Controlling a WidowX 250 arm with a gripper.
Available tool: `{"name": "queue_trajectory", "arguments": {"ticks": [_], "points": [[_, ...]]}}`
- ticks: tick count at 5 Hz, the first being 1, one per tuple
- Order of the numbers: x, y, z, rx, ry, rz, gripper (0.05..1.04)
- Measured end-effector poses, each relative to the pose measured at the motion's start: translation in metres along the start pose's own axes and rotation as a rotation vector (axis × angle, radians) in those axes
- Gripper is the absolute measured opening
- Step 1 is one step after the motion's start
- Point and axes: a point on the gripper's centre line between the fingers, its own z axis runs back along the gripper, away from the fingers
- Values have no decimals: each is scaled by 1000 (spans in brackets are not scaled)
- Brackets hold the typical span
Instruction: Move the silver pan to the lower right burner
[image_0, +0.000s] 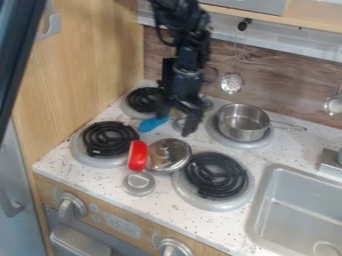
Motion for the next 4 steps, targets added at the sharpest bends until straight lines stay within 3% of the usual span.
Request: {"name": "queue_trajectory", "arguments": {"ticks": [1,3,4], "points": [[9,-9,-10,-18,-91,-19,999],[43,-38,-12,-130,-385,-175,999],[53,-63,-6,-152,-435,-259,999]]}}
